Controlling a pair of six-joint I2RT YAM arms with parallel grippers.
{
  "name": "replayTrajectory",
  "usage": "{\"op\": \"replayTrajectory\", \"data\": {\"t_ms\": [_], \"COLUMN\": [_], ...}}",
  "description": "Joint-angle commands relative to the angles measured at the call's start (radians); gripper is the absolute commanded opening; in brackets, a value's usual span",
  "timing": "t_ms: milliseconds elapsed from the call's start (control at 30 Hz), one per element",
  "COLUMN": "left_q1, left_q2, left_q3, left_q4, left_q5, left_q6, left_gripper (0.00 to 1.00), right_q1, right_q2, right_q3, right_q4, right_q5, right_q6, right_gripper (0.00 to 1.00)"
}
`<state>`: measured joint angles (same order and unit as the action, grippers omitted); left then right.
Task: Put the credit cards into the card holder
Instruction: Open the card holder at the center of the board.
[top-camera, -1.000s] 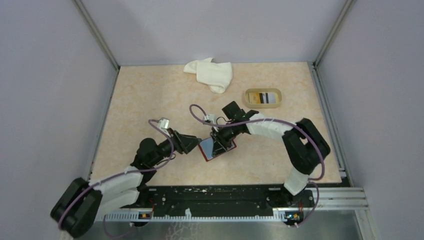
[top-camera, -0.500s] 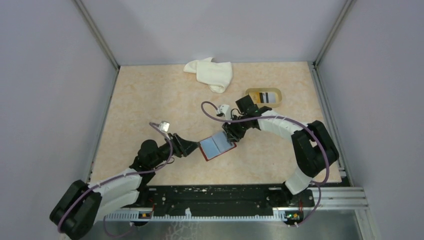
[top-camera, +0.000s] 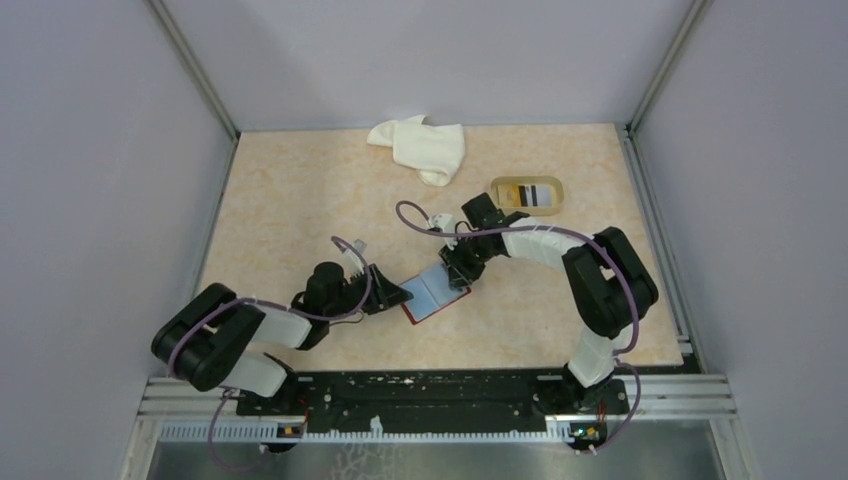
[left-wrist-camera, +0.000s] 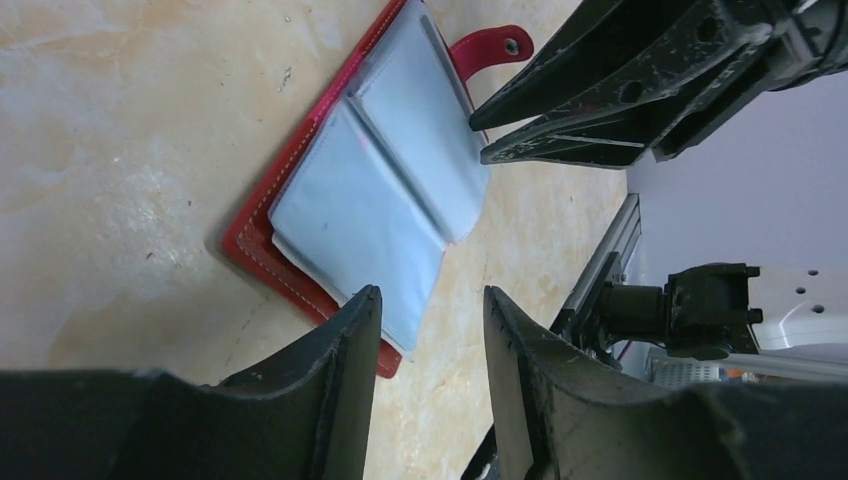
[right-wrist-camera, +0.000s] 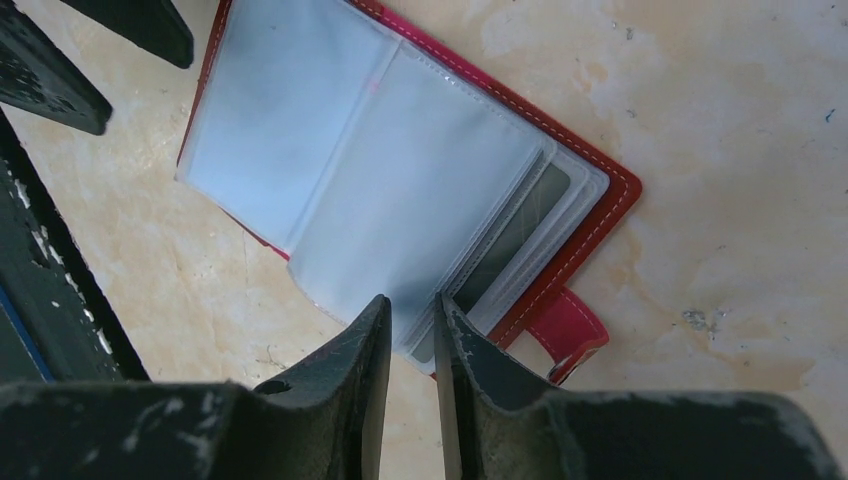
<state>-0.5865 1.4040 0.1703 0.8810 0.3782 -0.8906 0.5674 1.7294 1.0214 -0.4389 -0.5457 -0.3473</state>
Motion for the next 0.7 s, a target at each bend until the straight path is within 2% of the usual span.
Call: {"op": "replayTrajectory", "data": {"t_ms": [0, 167, 333, 667], "left_q1": [0.002, 0.002, 0.002, 0.001], "left_q2": [0.081, 0.187, 0.267, 0.325], "left_q3": [0.046, 0.069, 0.068, 0.075], "left_q4": [0.064, 0.088, 0.142, 0.141], "left_q5": [0.028, 0.034, 0.036, 0.023], "left_q6": [0.011, 0.016, -0.006, -0.009], "left_gripper": [0.49, 0.49, 0.44, 0.41], "right_q1": [0.026, 0.056, 0.095, 0.125], "right_q2": [0.042, 0.047, 0.048, 0.06], "right_q3": [0.038, 0.045, 0.044, 0.049], "right_q4": [0.003, 0.002, 0.008, 0.019], "right_q5": [-0.016, -0.039, 0.025, 0.047], "right_q6": [0.022, 0.034, 0.04, 0.076], "right_gripper": [0.23, 0.23, 0.19, 0.14]}}
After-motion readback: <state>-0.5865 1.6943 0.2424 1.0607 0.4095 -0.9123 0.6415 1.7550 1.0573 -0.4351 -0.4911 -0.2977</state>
